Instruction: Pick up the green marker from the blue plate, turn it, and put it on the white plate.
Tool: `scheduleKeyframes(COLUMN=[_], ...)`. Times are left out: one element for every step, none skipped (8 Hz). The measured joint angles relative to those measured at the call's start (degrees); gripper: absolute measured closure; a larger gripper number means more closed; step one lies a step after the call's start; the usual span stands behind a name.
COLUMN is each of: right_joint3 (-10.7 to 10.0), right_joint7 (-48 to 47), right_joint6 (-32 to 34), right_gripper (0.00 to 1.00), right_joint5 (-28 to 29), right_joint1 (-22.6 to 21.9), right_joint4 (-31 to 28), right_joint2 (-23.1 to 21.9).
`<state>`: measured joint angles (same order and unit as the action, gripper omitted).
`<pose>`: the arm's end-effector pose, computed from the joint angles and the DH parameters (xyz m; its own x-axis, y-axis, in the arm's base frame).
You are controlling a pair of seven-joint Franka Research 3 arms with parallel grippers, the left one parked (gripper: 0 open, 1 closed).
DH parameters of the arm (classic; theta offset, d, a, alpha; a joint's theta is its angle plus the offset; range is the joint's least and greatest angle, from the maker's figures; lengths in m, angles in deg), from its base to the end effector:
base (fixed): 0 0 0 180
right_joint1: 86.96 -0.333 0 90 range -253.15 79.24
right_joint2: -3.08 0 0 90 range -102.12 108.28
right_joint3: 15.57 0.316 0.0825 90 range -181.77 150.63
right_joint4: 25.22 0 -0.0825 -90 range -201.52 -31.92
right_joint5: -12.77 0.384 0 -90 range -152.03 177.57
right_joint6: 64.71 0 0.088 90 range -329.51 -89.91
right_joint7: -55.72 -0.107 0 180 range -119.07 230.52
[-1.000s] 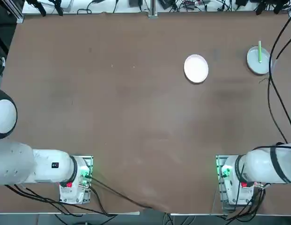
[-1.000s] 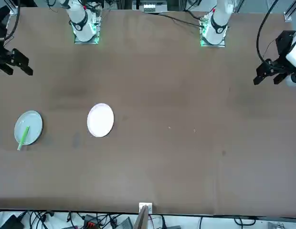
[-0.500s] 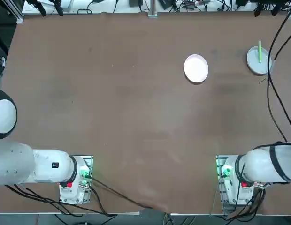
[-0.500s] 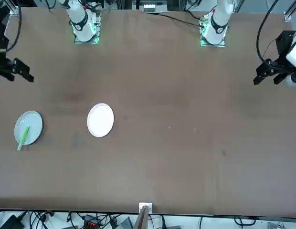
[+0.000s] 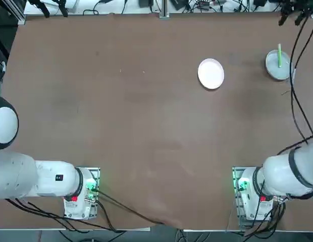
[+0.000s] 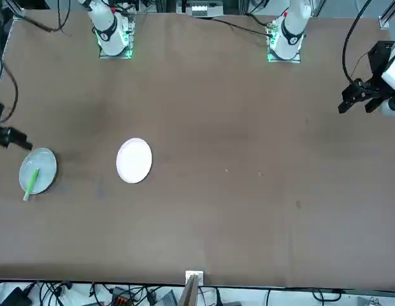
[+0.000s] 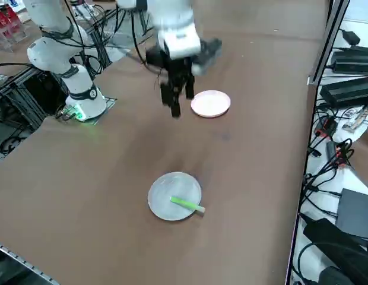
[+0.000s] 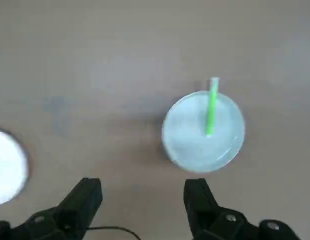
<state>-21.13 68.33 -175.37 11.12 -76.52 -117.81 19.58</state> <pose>0.6254 -0.1751 0.4612 0.9989 -0.0445 0.0156 -0.0454 -0.9972 0.0596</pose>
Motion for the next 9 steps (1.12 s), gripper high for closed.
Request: scheduleKeyframes(right_joint3=[-0.03,-0.03,-0.01,0.0,0.05,0.07,0.07,0.11,0.2], right_joint7=[3.75,6.43,8.28,9.14,9.41,9.97,10.25,10.31,10.33], right_joint6=[-3.24,-6.94,-11.22,-14.87,-17.88,-20.71,-23.47,-26.04,-28.21], right_gripper=[0.0,0.0,0.0,0.01,0.02,0.09,0.12,0.15,0.16], right_joint5=[0.01,0.02,0.02,0.31,1.02,1.7,1.85,1.86,1.86], right_joint1=[2.5,4.51,5.98,6.93,7.52,8.01,8.4,8.59,8.64], right_joint4=[-0.16,-0.73,-1.77,-2.61,-2.94,-2.98,-3.0,-3.01,-3.0], right_joint2=[2.63,5.02,7.38,9.71,12.04,14.1,15.93,17.52,18.98])
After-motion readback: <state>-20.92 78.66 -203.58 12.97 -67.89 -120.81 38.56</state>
